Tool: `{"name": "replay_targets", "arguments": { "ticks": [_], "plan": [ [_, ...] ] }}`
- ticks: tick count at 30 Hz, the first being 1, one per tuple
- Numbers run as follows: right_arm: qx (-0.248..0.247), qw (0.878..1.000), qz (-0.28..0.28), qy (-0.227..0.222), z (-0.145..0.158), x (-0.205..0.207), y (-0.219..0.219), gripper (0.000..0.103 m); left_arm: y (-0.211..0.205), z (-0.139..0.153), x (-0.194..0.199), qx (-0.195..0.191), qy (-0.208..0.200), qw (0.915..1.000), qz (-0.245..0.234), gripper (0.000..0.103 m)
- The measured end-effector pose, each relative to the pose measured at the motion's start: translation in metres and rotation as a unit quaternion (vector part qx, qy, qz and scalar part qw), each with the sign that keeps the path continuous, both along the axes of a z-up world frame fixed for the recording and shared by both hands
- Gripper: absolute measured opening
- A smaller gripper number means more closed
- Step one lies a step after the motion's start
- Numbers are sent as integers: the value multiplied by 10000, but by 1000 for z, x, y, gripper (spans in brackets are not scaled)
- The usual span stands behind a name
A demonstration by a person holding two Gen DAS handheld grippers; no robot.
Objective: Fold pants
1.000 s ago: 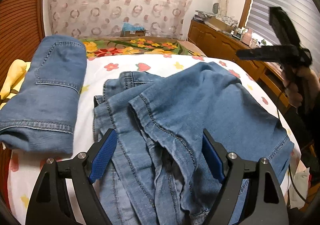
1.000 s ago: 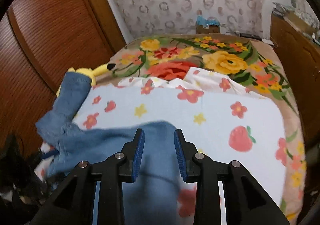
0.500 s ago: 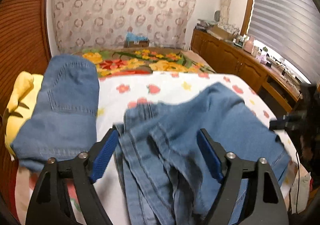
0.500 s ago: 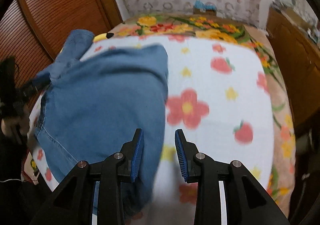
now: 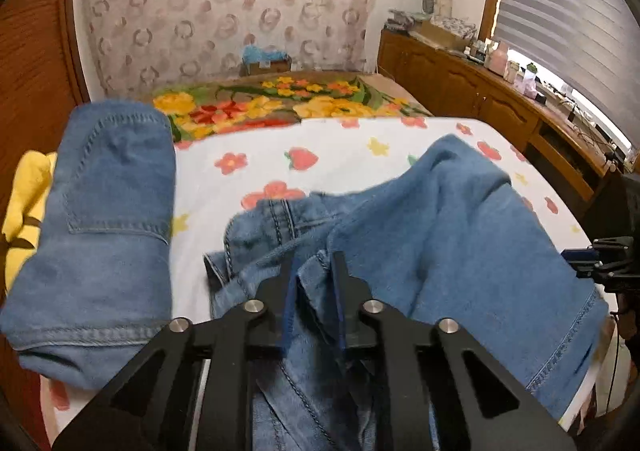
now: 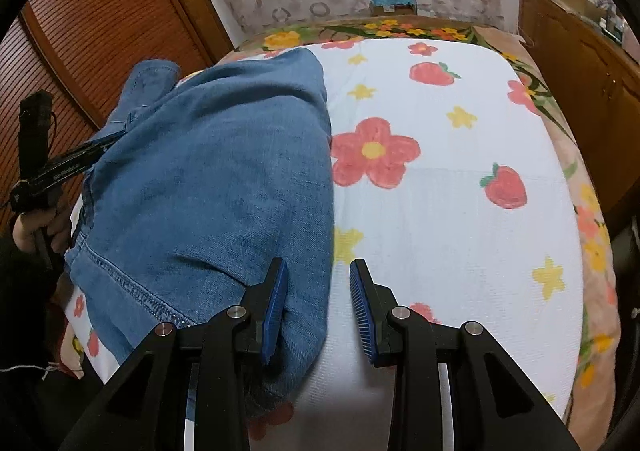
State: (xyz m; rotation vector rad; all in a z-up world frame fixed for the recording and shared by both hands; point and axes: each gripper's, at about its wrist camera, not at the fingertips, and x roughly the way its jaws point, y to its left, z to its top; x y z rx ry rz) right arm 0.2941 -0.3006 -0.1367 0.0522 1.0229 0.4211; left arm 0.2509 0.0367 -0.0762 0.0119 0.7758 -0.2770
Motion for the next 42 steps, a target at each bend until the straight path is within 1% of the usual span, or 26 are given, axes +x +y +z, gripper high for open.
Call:
{"name": "replay_targets", "arguments": {
  "ticks": [3, 4, 7, 12, 14, 15, 16, 17, 18, 19, 20, 21, 22, 26, 32, 33, 34, 35, 37, 39, 42],
  "plan": [
    [22, 10000, -7, -15, -1, -4, 0, 34, 11, 23, -3, 55, -356, 9990, 251, 11],
    [21, 10000, 1, -22, -1, -5, 0, 34, 15, 27, -2, 42, -398, 9987, 311, 11],
    [82, 10000, 30, -19, -1, -9, -3, 34, 26, 35, 0, 52, -428, 9983, 401, 11],
    [187, 9998, -5, -17, 0, -12, -4, 34, 27, 33, 0, 61, -314, 9988, 373, 11],
    [193, 9998, -5, -19, 0, -13, -4, 34, 26, 31, -2, -20, -249, 9990, 360, 15],
    [198, 9998, -1, -3, -1, -13, -3, 34, 26, 31, -4, -95, -206, 9992, 325, 20],
    [207, 9998, 2, 15, -2, -14, -2, 34, 23, 30, -7, -129, -205, 9992, 303, 28],
    [221, 9998, -8, 14, -2, -14, -2, 34, 22, 30, -10, -167, -216, 9992, 275, 33],
    [238, 9997, -14, 15, -2, -15, -2, 34, 21, 31, -13, -208, -224, 9992, 247, 46],
    [255, 9997, -16, 22, -2, -15, -1, 34, 19, 31, -17, -278, -229, 9992, 199, 52],
    [271, 9996, -22, 29, -3, -15, 0, 34, 16, 31, -22, -355, -206, 9991, 114, 54],
    [281, 9996, -29, 29, -3, -15, 0, 34, 14, 30, -27, -375, -186, 9991, 73, 64],
    [300, 9995, -30, 22, -2, -16, 0, 34, 11, 29, -32, -388, -196, 9990, 44, 68],
    [294, 9996, -43, -7, -1, -18, 2, 34, 2, 26, -53, -276, -247, 9993, 51, 69],
    [332, 9994, -37, 13, -2, -19, 4, 34, -7, 10, -74, -239, -61, 9996, -102, 68],
    [380, 9993, -39, 43, -3, -19, 4, 34, -9, 7, -78, -238, -4, 9996, -130, 65],
    [422, 9991, -61, 31, -4, -19, 5, 34, -10, 4, -79, -237, 26, 9996, -152, 59],
    [464, 9989, -78, 41, -4, -19, 5, 34, -12, 1, -82, -236, 90, 9995, -182, 57],
    [554, 9984, -80, 66, -5, -18, 5, 34, -14, -6, -87, -257, 208, 9991, -251, 46],
    [585, 9982, -89, 61, -5, -19, 5, 34, -13, -11, -91, -239, 275, 9990, -243, 40],
    [669, 9977, -119, 41, -6, -19, 5, 34, -13, -17, -101, -263, 384, 9985, -285, 40]
  ]
}}
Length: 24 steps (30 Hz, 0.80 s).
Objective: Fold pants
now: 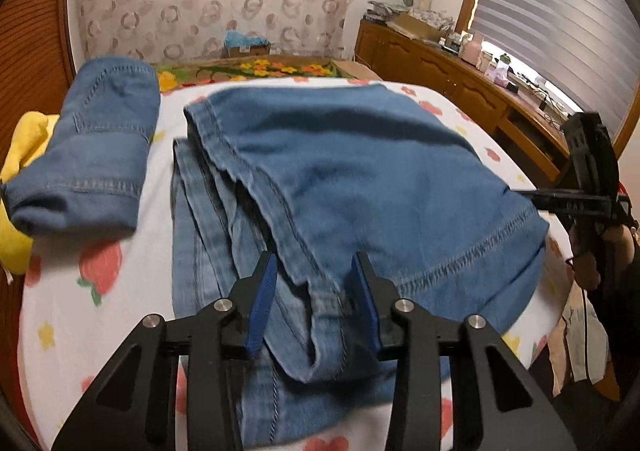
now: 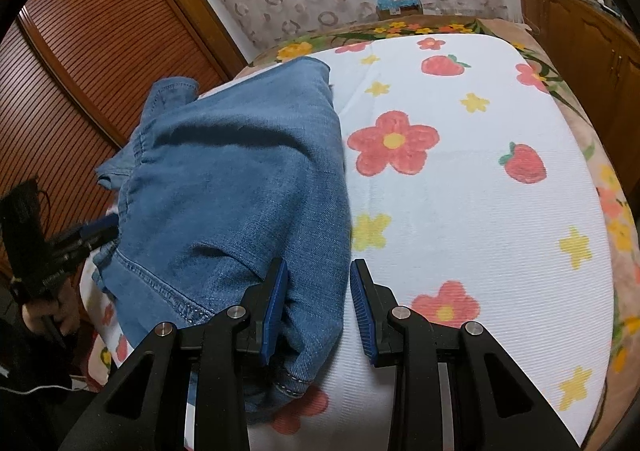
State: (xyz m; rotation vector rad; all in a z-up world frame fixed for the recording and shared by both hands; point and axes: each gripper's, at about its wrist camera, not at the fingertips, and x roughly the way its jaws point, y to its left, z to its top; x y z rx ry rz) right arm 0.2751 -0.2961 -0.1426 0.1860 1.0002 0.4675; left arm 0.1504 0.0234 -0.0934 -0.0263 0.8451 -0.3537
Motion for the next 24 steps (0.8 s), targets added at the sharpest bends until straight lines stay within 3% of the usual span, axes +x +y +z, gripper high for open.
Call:
{"name": "replay_targets", "arguments": {
  "ticks": [6, 9, 12, 17, 24],
  "plan": [
    [7, 9999, -133, -87, 1, -3, -2, 34, -3, -6, -13, 74, 14, 10000, -58, 40],
    [24, 9998, -164, -128, 3, -5, -2, 34, -7, -8, -18, 65, 15, 9998, -168, 20],
    [-2, 9998, -129, -131, 4, -6, 0, 34, -9, -7, -25, 118, -101, 9997, -193, 8],
    [-139, 9998, -74, -76, 3, -4, 0, 34, 5, 8, -40, -133, -309, 9994, -65, 7],
    [-179, 9998, 88, -44, 1, -1, 7, 34, 13, 6, -42, -157, -185, 9996, 136, 7]
  ]
}}
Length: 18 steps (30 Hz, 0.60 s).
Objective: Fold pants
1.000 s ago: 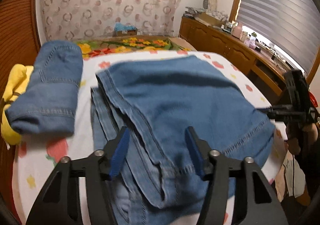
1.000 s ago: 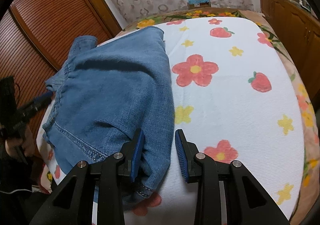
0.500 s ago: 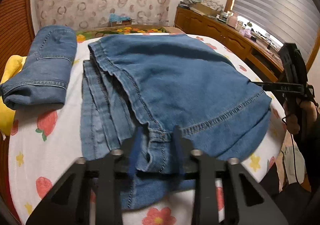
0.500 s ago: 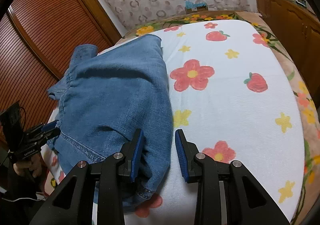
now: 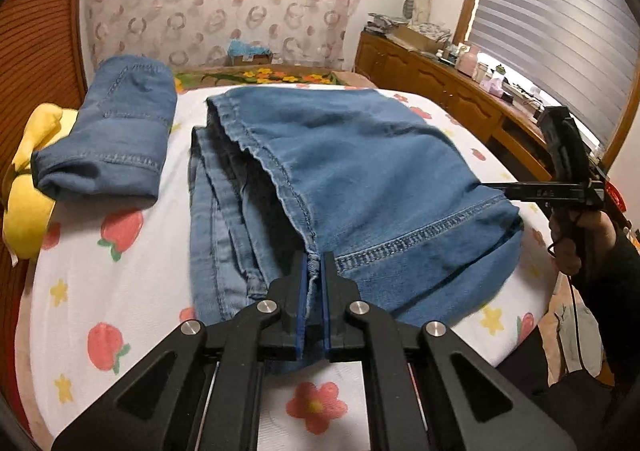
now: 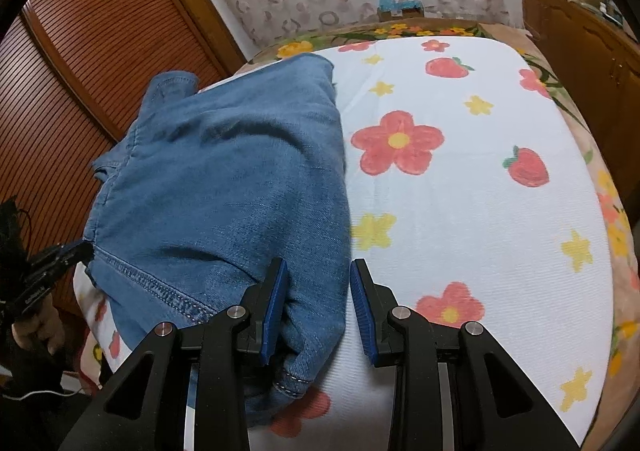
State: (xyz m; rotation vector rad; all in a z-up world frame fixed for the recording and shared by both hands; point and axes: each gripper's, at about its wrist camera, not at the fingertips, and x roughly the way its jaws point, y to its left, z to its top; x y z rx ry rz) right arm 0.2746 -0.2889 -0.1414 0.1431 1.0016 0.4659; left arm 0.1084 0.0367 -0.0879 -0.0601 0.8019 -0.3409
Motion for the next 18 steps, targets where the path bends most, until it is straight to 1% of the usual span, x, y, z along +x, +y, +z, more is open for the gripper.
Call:
{"name": "replay_targets", "arguments": {
  "ticks": [2, 4, 5, 6, 7, 11, 15, 17, 18],
  "plan": [
    [-19, 10000, 59, 2, 0, 1, 3, 33, -1, 0, 1, 2, 12, 10000, 29, 7],
    [-16, 10000, 93, 32, 0, 3, 4, 20, -4, 2, 0, 20, -10, 10000, 28, 7],
    [71, 9998, 162, 67, 0, 4, 4, 11, -6, 3, 0, 31, -26, 10000, 38, 7],
    [152, 9996, 218, 86, 0, 4, 5, 7, -5, 4, 0, 32, -34, 10000, 36, 7],
    [154, 9996, 248, 66, 2, 4, 6, 5, -6, 5, 0, 37, -49, 10000, 29, 7],
    [219, 9991, 338, -117, 14, -2, 7, 3, -3, 8, 0, 31, -70, 10000, 31, 7],
    [374, 9979, 347, -392, 35, -8, 6, 3, -1, 9, 1, 23, -71, 10000, 19, 8],
    [442, 9970, 386, -509, 45, -11, 8, 3, 1, 10, 1, -2, -71, 10000, 23, 13],
    [476, 9964, 409, -564, 50, -12, 10, 3, 3, 11, 1, -18, -100, 9999, 53, 23]
  ]
}}
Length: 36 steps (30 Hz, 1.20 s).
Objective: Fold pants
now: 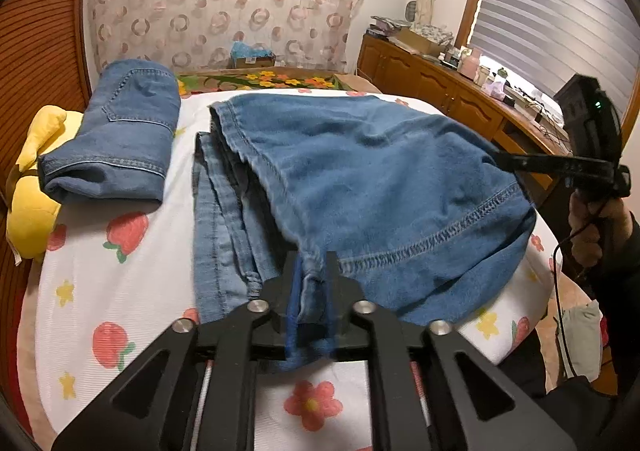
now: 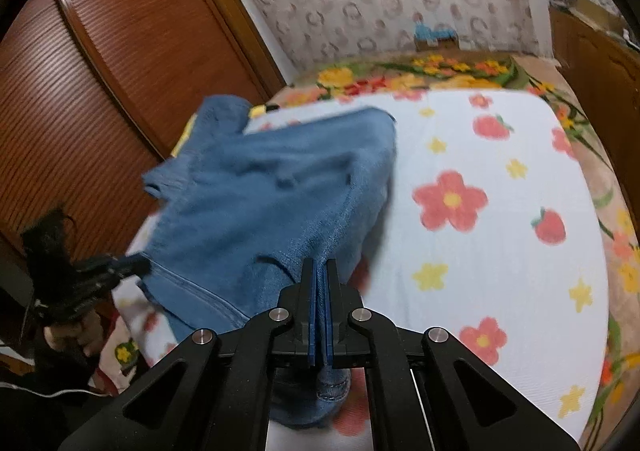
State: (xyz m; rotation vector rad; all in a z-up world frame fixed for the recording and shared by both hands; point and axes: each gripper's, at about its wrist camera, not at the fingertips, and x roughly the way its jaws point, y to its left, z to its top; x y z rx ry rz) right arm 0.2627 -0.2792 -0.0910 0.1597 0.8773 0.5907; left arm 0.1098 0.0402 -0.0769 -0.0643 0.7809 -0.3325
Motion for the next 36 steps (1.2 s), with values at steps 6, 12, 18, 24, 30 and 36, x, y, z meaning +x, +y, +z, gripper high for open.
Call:
{"name": "replay_targets", "arguments": {
  "ticks": [6, 12, 18, 24, 30, 36],
  "plan": [
    [5, 9984, 388, -411, 32, -7, 32, 3, 26, 8, -1, -293, -151, 9990, 304, 79],
    [133, 9914, 1047, -767, 58, -9, 93, 3, 65, 15, -10, -258, -354, 9945, 949, 79],
    [148, 9801, 1840, -729, 50, -11, 169, 2, 97, 16, -20, -210, -434, 9892, 1387, 79],
    [14, 9706, 2400, -202, 10, -16, 228, 2, 119, 18, -26, -209, -461, 9840, 1707, 79],
    [-253, 9715, 2358, 76, -19, -10, 242, 7, 124, 13, -24, -215, -443, 9834, 1745, 79],
    [-168, 9792, 2009, -232, 26, -9, 213, 36, 105, 17, -11, -245, -485, 9877, 1463, 79]
  ]
}}
